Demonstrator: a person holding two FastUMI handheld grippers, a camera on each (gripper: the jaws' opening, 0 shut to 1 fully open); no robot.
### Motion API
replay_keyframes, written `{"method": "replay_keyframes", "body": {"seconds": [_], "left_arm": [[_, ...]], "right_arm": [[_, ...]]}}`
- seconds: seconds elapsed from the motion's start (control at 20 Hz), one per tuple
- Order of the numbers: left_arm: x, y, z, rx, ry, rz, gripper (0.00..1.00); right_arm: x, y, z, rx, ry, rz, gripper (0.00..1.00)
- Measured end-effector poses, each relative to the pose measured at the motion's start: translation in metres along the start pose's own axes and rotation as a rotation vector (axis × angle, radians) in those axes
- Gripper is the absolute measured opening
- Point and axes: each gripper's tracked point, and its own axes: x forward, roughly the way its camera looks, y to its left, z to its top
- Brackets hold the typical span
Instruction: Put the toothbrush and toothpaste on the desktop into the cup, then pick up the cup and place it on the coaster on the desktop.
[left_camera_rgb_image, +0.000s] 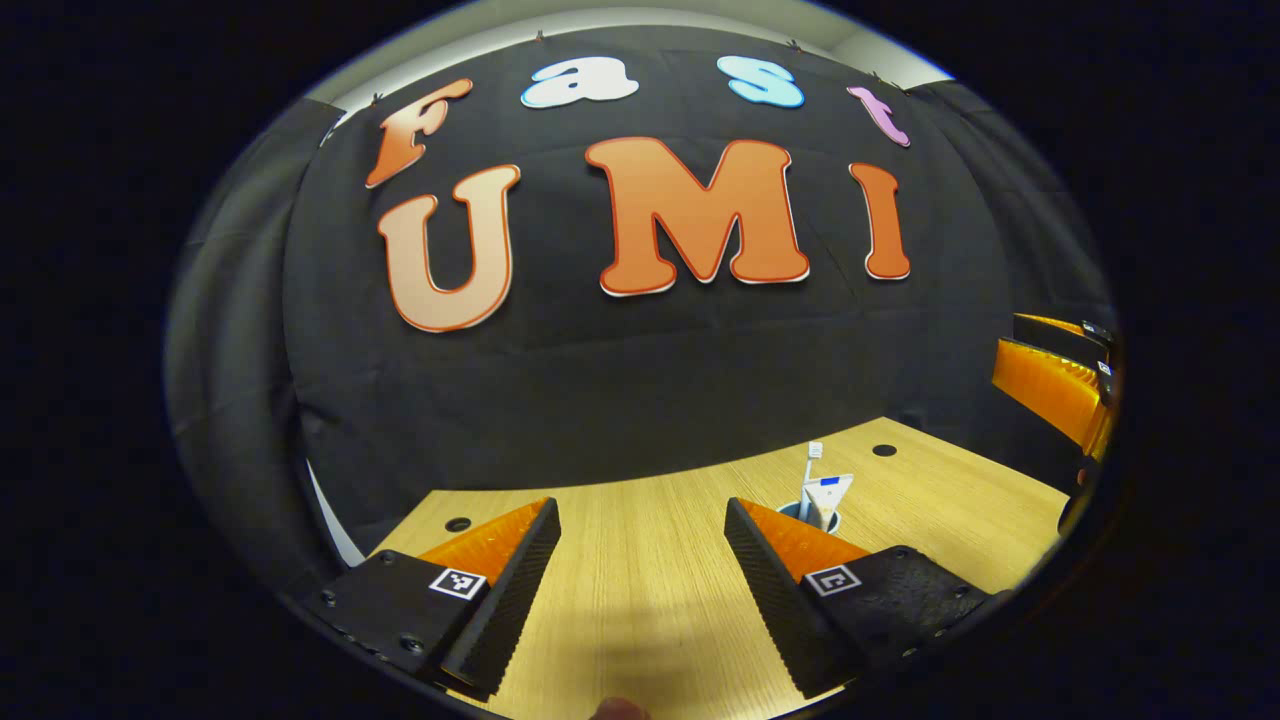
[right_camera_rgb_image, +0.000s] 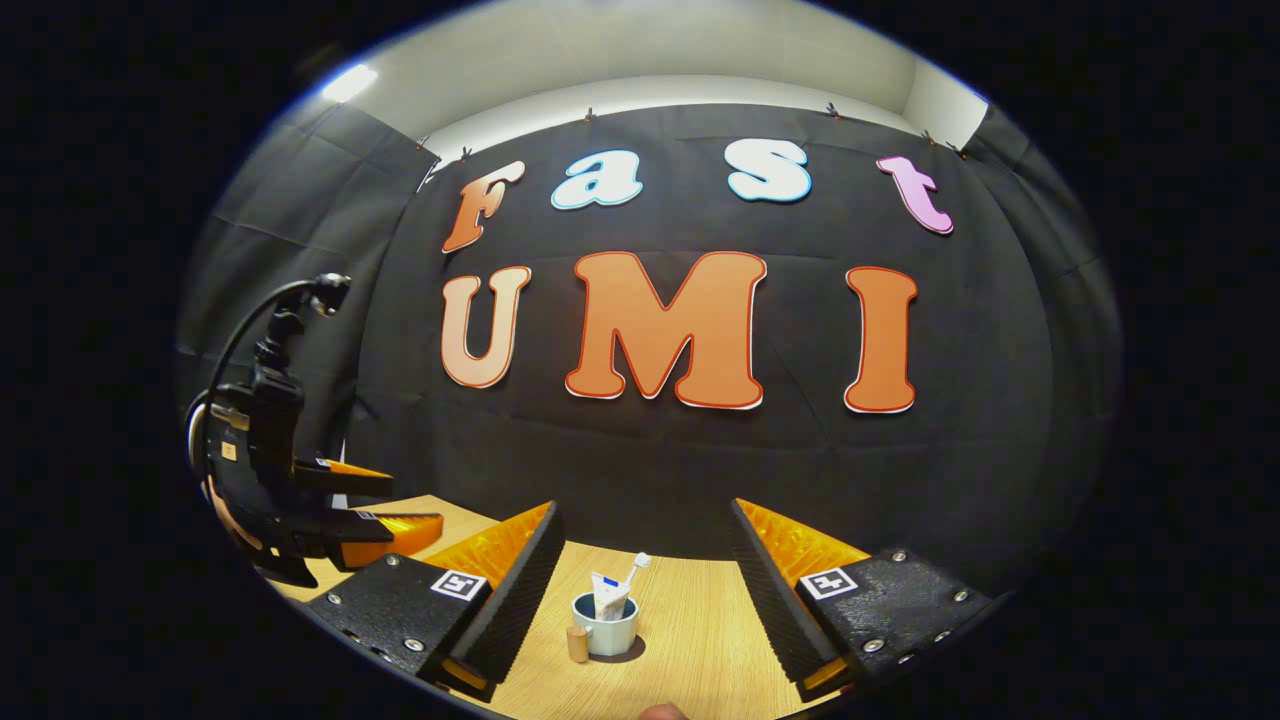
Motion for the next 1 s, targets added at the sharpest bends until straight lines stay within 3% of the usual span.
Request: {"method": "replay_keyframes", "body": {"seconds": [0.5,1.0], "left_arm": [[-0.023,0.039,0.003,-0.030,-0.081,0.053,0.99],[-0.028,0.027,0.015,-0.042,-0.117,-0.002,1.00]], "right_arm": [[0.010,0.016,-0.004,-0.005,0.014,0.025,0.98],[0.014,0.031,0.018,0.023,-0.018,0.052,1.00]]}}
